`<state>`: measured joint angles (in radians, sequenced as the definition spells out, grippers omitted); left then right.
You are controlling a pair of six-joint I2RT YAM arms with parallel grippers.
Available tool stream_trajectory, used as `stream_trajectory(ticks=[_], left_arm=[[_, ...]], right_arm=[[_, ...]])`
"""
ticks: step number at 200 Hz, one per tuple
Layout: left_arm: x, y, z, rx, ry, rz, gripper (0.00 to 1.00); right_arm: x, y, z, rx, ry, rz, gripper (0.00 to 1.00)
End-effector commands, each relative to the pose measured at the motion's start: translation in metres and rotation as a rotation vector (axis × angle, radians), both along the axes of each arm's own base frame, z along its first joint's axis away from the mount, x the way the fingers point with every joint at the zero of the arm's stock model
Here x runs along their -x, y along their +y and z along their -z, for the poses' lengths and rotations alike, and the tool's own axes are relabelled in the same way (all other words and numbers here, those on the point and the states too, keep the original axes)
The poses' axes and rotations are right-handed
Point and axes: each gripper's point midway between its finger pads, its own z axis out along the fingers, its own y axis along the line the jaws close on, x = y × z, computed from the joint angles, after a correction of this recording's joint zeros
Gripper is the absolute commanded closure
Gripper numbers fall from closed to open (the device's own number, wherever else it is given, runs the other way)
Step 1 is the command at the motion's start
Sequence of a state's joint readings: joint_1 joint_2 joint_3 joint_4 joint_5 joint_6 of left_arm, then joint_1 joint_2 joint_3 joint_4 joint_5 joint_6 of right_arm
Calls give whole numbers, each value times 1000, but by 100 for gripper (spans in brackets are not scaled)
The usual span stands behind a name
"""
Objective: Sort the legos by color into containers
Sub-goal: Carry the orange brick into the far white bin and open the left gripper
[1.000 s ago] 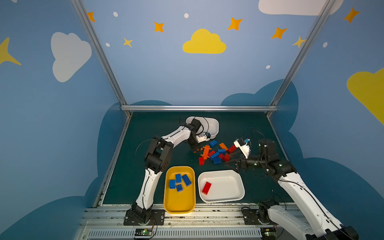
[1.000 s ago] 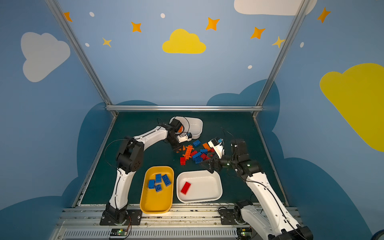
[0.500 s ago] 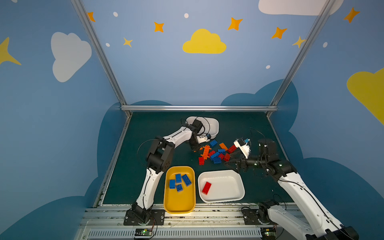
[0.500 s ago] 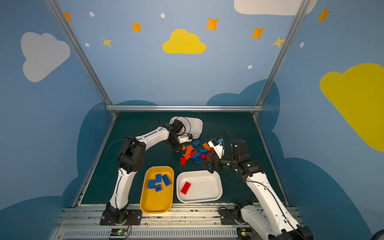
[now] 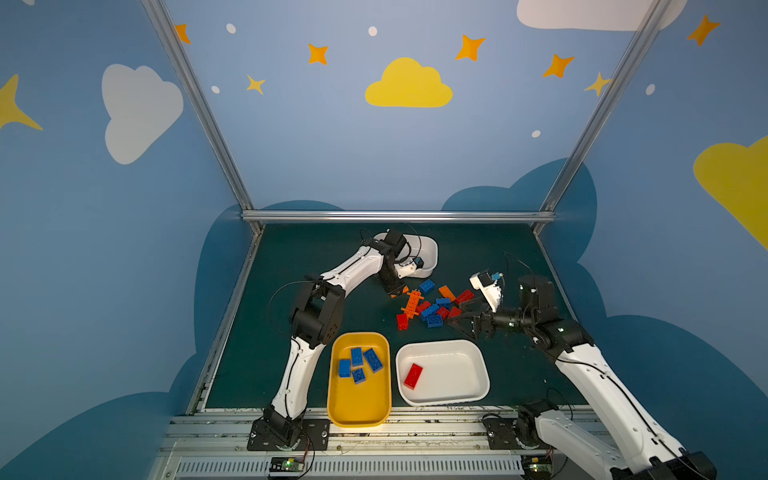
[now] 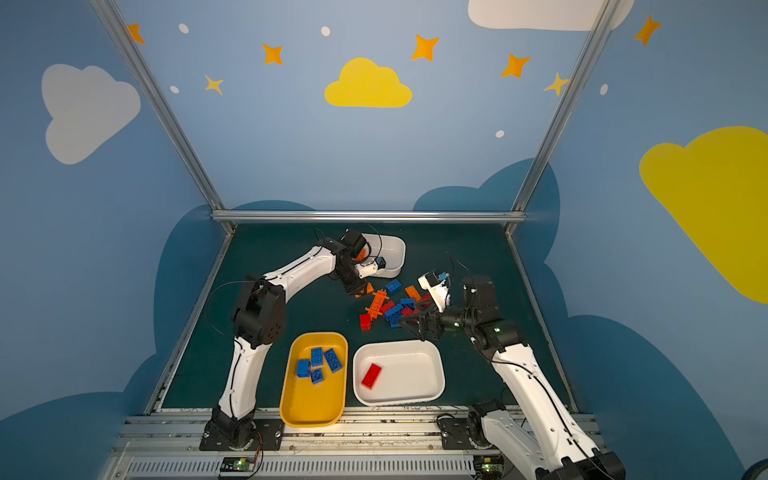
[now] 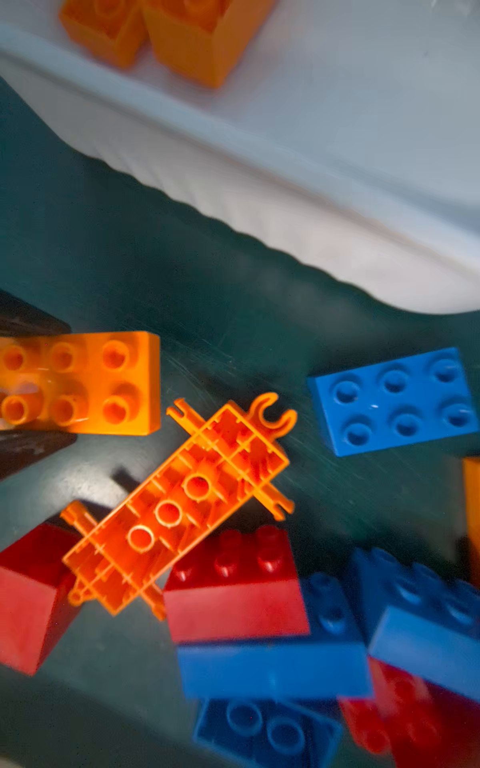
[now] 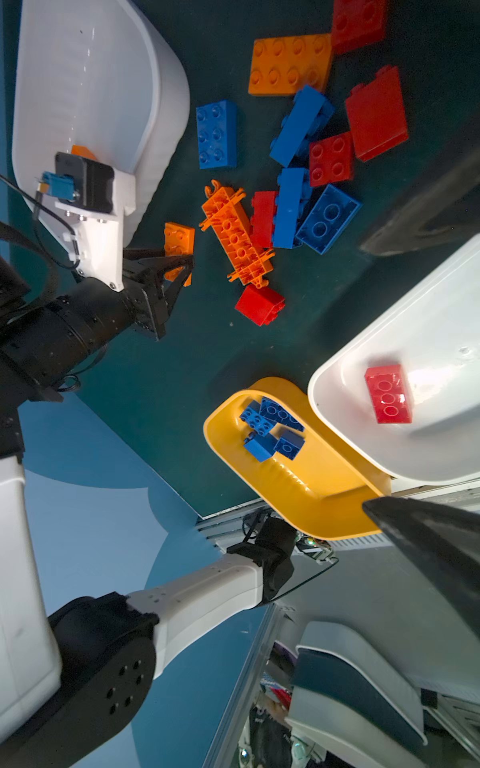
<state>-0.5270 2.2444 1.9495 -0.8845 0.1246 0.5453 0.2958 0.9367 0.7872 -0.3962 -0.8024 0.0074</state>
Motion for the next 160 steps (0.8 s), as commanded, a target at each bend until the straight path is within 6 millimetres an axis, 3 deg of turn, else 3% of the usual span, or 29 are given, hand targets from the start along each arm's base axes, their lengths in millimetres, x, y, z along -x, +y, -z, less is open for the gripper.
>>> stream_trajectory(ticks=[1,36,71,122,160], left_arm=[[2,-9,-48,83,-11,-36,73],[-23,-16,-70,107,-68,-97,72],[-70,-19,-75,135,-147,-217,72],[-128,-17,-51,189,-196,-424,72],[-151,-21,-30,247,-224,-513,72]], right_arm=[[-10,5,-10,-49,-8,10,11],[-17,5,-13,-41,-20,21,11],[-23,5,-18,-46,-26,33,11],[-26,2,-20,-39,-34,54,11],[-26,-2,-19,-31,-31,69,11]])
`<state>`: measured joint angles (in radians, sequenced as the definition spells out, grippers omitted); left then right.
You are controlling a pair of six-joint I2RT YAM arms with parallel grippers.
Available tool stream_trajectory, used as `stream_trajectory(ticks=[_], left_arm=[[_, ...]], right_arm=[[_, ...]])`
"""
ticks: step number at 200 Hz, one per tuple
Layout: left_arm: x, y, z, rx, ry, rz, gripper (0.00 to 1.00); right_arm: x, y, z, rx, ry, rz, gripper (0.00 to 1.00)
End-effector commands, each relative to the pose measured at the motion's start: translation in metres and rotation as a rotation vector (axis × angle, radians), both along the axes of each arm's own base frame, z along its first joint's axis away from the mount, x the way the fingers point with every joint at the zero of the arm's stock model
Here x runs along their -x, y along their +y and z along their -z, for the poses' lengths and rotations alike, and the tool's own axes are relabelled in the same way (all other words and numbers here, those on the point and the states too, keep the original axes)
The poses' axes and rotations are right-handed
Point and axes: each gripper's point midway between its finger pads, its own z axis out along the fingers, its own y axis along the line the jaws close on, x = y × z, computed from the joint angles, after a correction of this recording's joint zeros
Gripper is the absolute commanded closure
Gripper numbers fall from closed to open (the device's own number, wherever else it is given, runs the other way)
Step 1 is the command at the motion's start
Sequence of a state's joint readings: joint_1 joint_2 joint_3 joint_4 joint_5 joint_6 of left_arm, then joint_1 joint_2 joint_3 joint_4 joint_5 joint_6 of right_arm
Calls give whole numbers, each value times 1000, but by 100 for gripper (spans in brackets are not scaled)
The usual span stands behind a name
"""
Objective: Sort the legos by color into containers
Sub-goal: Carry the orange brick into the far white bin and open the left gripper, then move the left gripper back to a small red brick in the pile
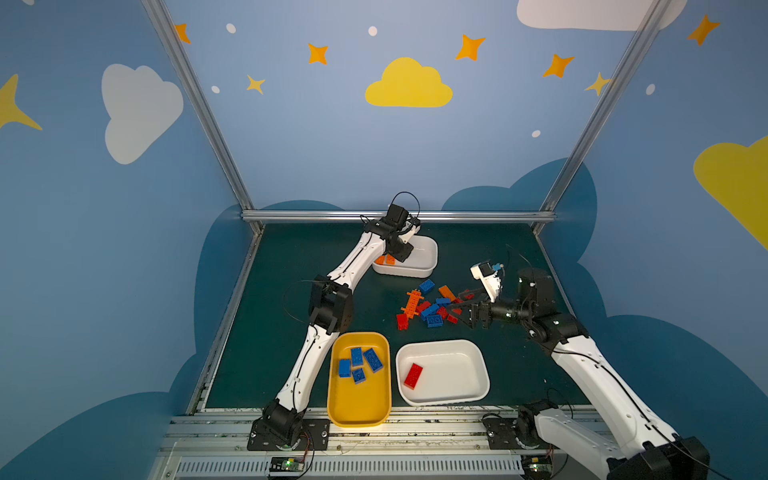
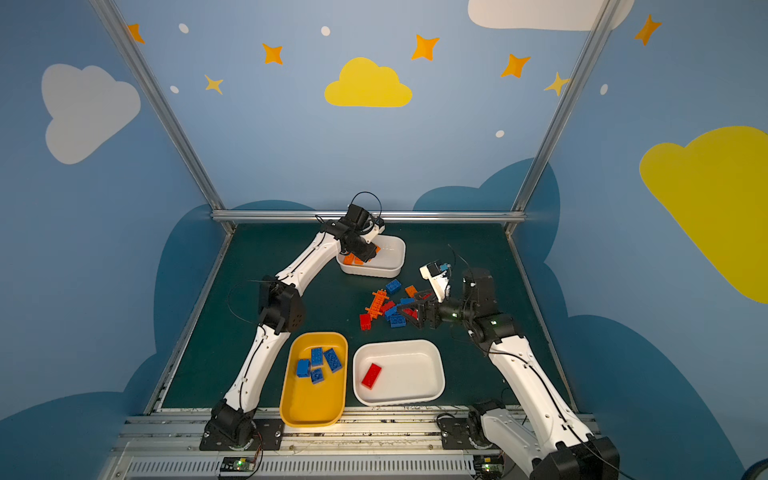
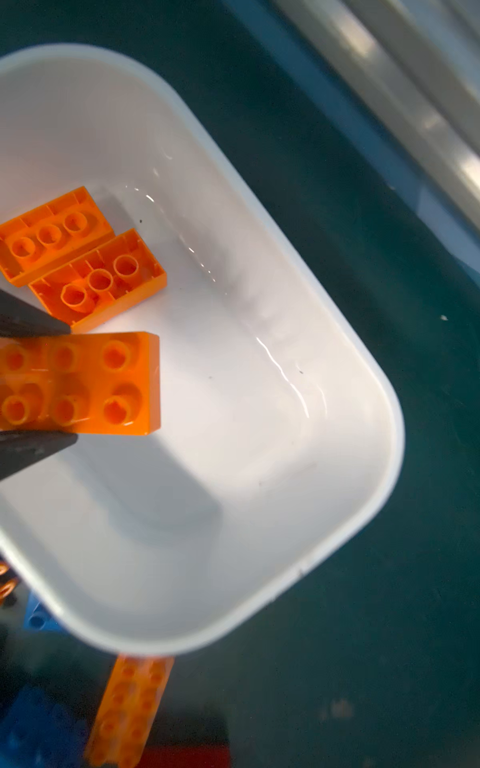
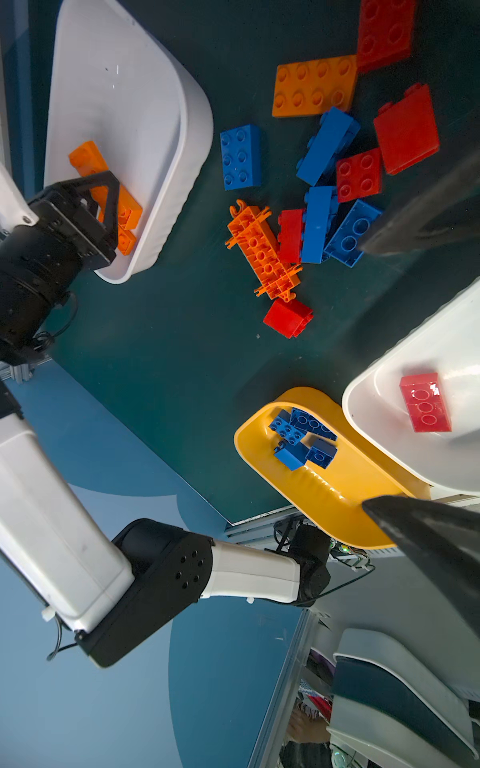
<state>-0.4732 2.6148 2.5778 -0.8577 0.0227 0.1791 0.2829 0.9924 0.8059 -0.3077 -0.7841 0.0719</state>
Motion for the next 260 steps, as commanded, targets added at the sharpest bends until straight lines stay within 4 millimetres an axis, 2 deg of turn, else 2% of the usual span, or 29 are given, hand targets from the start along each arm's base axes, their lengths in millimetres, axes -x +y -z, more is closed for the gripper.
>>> stream_trajectory(ticks=[1,30,50,80,98,122,154,174,196,211,260], left_arm=[[-20,-5,-10,73,-65,-88,72],[-31,-3,14,91,-59,-143,71],[-32,-7,15,115,-52,-149,67],[-29,-1,7,100,-48,-173,58],[-25,3,-2,88,-47,-182,42],[-14,1,-24,119,-24,-171,39],[24,-1,-50,176,102,-153,35],[51,5,-56,167,194,-195,33],[86,1,-65,161,265,-207,32],[111,-1,-64,140,290,-216,30],[192,-6,-44,100,399,-346,28]], right_arm=[[-4,-3,-13,-4,-33,18,11],[-4,-4,-11,3,-25,25,11],[-4,-5,-11,5,-24,27,11],[-4,-6,-10,6,-19,32,11],[-3,-6,-9,5,-19,30,11],[-1,-7,-8,4,-17,31,11],[2,-10,-6,5,-21,37,11],[4,-11,-3,5,-14,39,11],[5,-12,0,3,-7,43,11],[5,-13,0,-1,-8,46,11],[9,-15,7,-1,3,59,11]])
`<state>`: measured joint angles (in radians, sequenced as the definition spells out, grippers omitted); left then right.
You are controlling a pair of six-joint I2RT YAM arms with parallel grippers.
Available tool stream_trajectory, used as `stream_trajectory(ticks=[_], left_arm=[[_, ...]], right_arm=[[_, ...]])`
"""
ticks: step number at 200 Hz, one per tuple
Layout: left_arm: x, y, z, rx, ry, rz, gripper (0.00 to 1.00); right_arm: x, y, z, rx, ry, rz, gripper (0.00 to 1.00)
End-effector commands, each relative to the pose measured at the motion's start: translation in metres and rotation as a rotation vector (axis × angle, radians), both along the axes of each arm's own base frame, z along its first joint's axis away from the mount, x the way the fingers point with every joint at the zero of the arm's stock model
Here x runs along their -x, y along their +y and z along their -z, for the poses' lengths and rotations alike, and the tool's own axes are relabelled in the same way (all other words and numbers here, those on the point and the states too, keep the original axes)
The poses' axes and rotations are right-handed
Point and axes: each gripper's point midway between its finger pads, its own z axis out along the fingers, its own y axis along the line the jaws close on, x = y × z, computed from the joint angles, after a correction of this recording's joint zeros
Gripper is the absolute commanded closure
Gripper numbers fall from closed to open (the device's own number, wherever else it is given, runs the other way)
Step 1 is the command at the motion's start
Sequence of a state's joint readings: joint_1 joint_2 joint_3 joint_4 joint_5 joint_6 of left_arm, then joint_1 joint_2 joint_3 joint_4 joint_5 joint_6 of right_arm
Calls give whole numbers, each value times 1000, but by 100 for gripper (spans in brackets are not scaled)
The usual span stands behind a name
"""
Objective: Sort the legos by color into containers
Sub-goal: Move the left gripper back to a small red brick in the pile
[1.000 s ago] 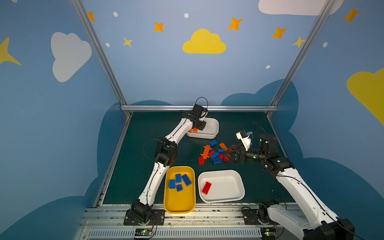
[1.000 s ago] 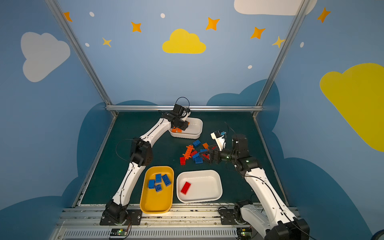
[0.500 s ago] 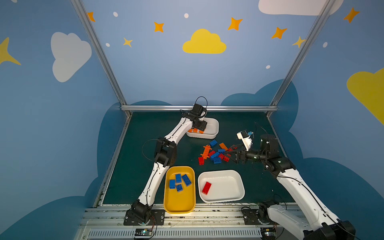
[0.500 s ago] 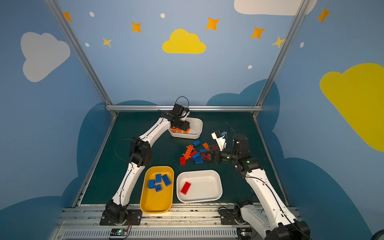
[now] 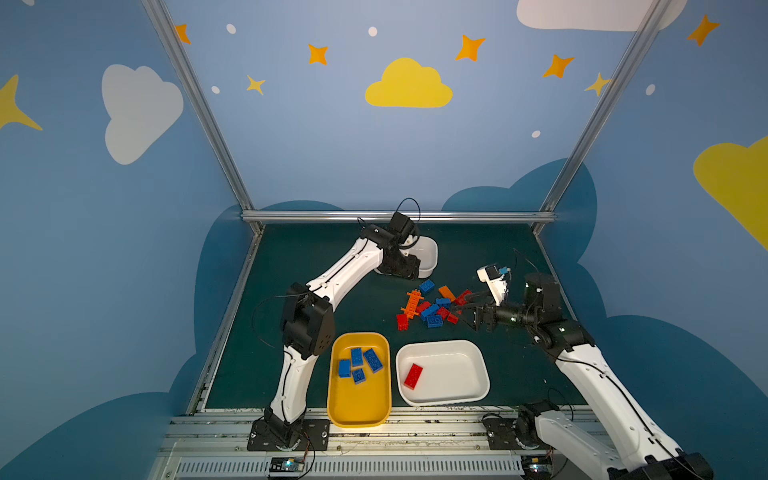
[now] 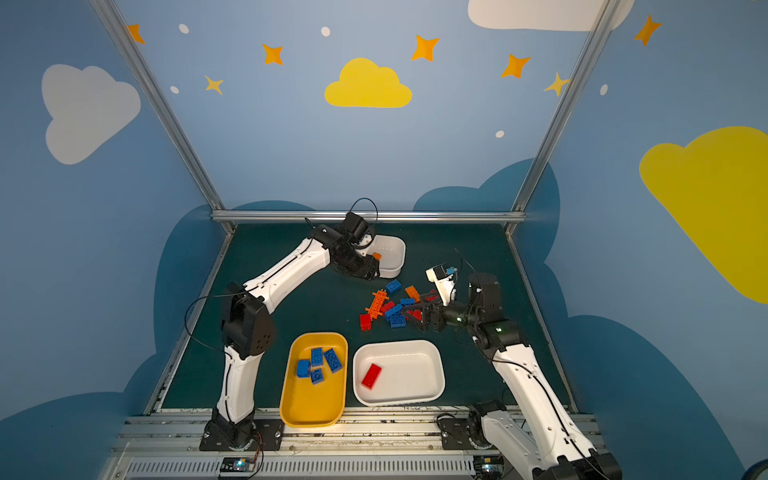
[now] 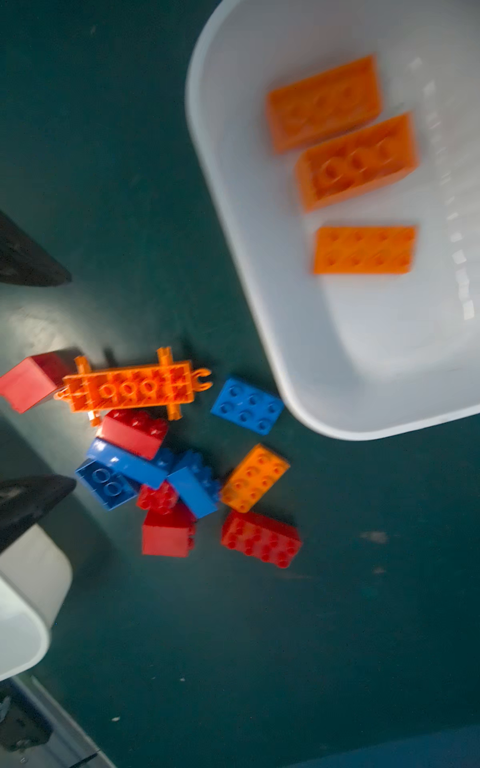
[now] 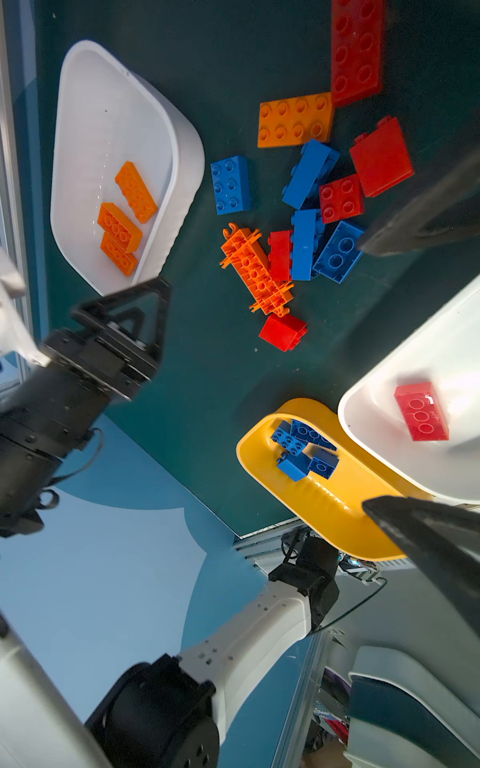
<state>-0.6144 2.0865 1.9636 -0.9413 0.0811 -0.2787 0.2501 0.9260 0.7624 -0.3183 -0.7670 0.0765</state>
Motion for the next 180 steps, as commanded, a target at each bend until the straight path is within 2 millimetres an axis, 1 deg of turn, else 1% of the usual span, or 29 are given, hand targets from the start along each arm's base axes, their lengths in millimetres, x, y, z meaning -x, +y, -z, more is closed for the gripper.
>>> stream_trajectory(ticks=[1,15,36,52,66,102,118,137,169,180], left_arm=[[32,1,12,-24,78,-110,28],[51,-4,19,-32,99,-135,28],[74,-6,32,-79,123,-176,28],[87,2,45,-149,135,-224,28],[94,12,55,-200,150,-275,30],[95,7,80,-204,159,-306,38],[94,10,92,-231,162,-318,41],[88,12,99,-247,148,-331,44],[80,4,111,-228,151,-328,45],[78,9,115,-252,145,-337,46]], right_arm=[[4,-3,3,-6,12,12,11],[5,-3,4,-5,14,11,11],[6,-4,4,-5,16,12,11],[7,-5,4,-2,12,13,11],[8,-6,4,-1,12,16,11],[9,-5,5,-7,16,14,11],[9,-6,5,-5,13,15,11],[10,-6,5,-3,13,15,11],[11,-7,5,-5,15,15,11],[11,-6,5,-5,14,14,11]])
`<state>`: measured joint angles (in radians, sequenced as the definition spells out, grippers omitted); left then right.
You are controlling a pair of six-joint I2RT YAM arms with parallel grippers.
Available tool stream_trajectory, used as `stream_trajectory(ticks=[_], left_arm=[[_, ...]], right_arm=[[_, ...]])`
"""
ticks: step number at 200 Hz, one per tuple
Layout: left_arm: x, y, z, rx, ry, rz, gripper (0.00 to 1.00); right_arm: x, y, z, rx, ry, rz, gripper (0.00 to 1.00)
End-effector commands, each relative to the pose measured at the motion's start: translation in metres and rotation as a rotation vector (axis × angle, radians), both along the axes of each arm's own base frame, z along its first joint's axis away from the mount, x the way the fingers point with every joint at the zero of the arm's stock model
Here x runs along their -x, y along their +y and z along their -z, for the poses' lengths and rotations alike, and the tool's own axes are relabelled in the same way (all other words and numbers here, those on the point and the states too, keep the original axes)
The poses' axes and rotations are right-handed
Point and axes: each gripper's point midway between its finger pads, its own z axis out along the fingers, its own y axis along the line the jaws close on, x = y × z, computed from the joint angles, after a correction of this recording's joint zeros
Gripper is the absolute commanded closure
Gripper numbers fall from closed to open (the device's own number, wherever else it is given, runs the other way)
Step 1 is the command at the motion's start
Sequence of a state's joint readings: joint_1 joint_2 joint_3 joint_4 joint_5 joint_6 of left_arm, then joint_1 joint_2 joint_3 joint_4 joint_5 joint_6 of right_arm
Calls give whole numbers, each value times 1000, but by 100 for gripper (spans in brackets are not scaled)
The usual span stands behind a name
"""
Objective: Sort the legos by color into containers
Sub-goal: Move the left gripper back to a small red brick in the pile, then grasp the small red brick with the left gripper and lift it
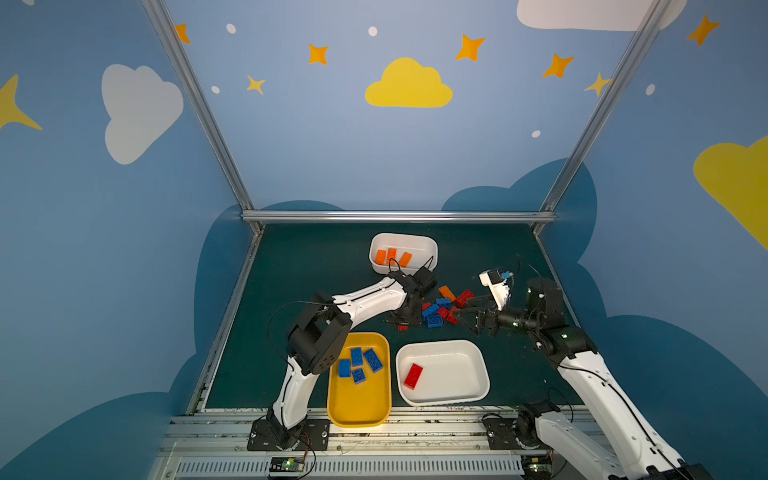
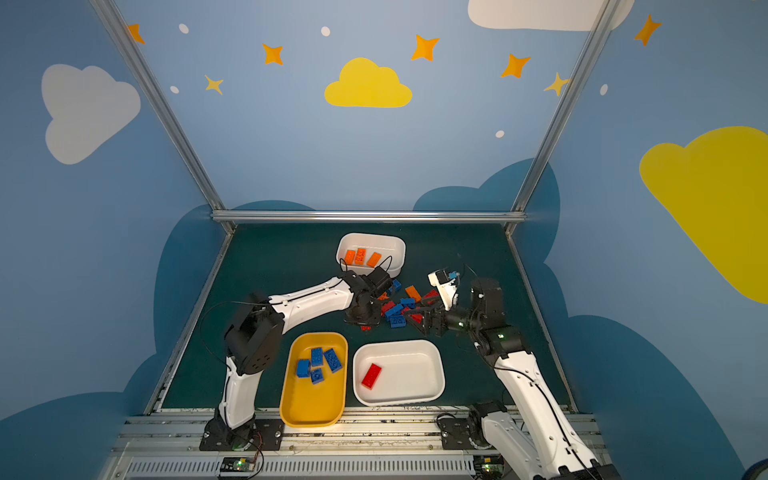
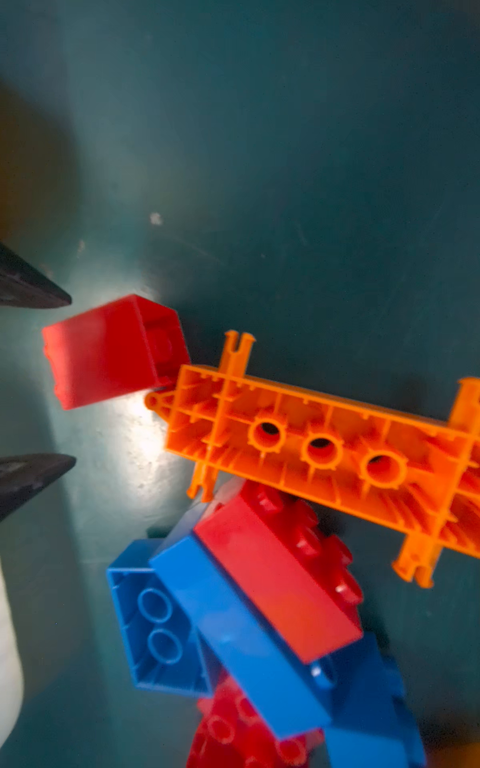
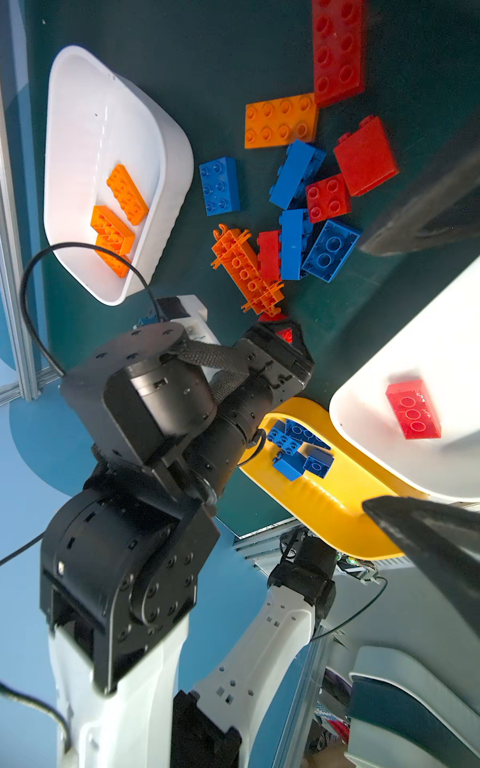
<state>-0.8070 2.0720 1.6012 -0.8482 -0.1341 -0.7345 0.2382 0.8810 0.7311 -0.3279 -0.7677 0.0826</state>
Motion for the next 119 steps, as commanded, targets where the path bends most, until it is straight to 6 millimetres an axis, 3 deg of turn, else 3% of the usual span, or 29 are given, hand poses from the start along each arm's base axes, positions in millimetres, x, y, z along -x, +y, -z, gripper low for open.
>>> stream_trajectory(ticks=[1,35,94,119], left_arm=[[-9,5,11,-30,-12,-27,46],[-15,17,20,-52,-12,-58,49],[-7,33,32,-116,7,-37,61],[-6,34,35,-126,16,-12,60]], right_arm=[[4,-2,2,0,13,0,11],[5,-2,3,1,18,-3,11],[5,-1,2,-6,18,-4,11],[6,-1,2,-8,18,-6,11]])
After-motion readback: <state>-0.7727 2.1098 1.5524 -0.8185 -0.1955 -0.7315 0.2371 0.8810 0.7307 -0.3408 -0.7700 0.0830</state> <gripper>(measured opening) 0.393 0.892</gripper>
